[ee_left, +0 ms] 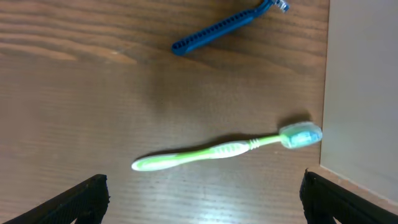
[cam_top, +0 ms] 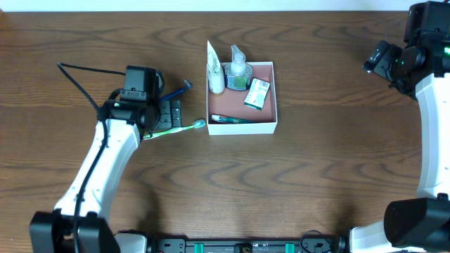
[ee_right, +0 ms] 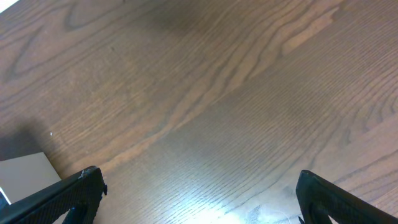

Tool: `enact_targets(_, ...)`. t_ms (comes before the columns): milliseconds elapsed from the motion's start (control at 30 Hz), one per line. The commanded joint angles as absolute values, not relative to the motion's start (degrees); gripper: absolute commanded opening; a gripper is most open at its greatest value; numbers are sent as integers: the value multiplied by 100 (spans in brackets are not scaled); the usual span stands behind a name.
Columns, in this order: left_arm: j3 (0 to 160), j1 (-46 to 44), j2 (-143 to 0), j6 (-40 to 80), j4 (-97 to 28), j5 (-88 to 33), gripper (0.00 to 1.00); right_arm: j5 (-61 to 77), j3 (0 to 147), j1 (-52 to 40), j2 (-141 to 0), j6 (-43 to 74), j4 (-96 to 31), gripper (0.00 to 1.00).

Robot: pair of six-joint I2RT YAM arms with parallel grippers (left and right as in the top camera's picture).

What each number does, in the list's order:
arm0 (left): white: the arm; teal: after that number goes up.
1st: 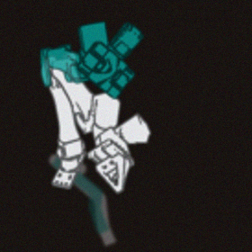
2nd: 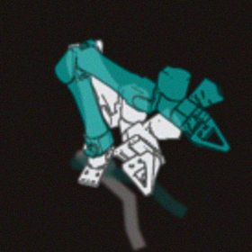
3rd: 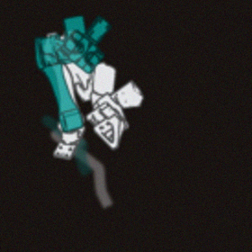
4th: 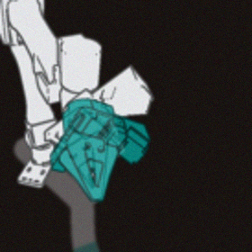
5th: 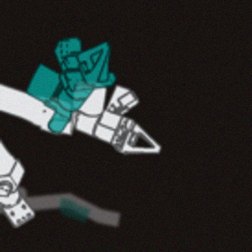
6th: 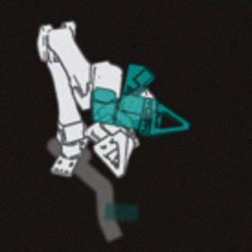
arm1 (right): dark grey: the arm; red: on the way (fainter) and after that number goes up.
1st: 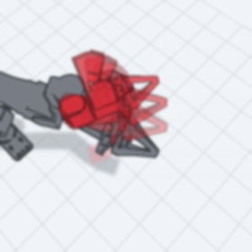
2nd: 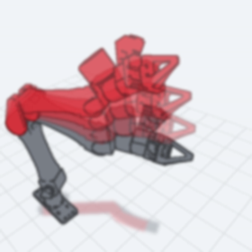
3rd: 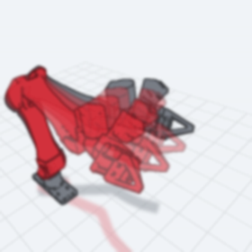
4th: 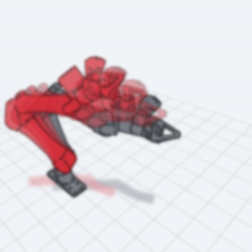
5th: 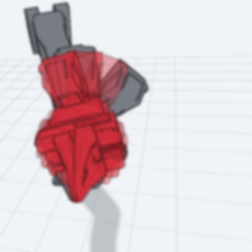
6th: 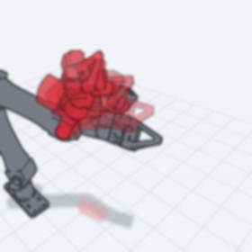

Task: Pack container
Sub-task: 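Release the tube and withdraw the left gripper toward the toothbrush, then lower the left gripper and grasp the green toothbrush handle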

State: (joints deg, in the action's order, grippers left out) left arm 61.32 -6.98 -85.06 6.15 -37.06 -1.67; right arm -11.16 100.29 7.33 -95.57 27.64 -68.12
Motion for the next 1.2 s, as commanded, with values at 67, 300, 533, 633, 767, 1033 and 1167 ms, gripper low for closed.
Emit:
enact_targets(67, 6088, -709, -8803, -497, -3481, -388, 98, -1135, 10038, 755, -9559, 2823, -6818, 99)
enact_targets(300, 6086, -703, -9347, -1953, -3573, -386, 98, -1135, 10038, 755, -9559, 2823, -6818, 99)
enact_targets(533, 6086, -703, -9813, -3618, -3769, -384, 98, -1138, 10038, 755, -9559, 2823, -6818, 99)
enact_targets(633, 6086, -703, -9852, -4073, -3717, -386, 99, -1135, 10036, 755, -9559, 2823, -6816, 99)
enact_targets(767, 6086, -703, -9861, -4751, -3533, -390, 98, -1135, 10038, 753, -9559, 2823, -6818, 99)
enact_targets(1033, 6086, -703, -10007, -4803, -3208, -541, 98, -1135, 10038, 755, -9559, 2823, -6818, 99)
enact_targets(1167, 6086, -703, -10110, -4845, -3164, -620, 95, -1135, 10038, 755, -9559, 2823, -6818, 99)
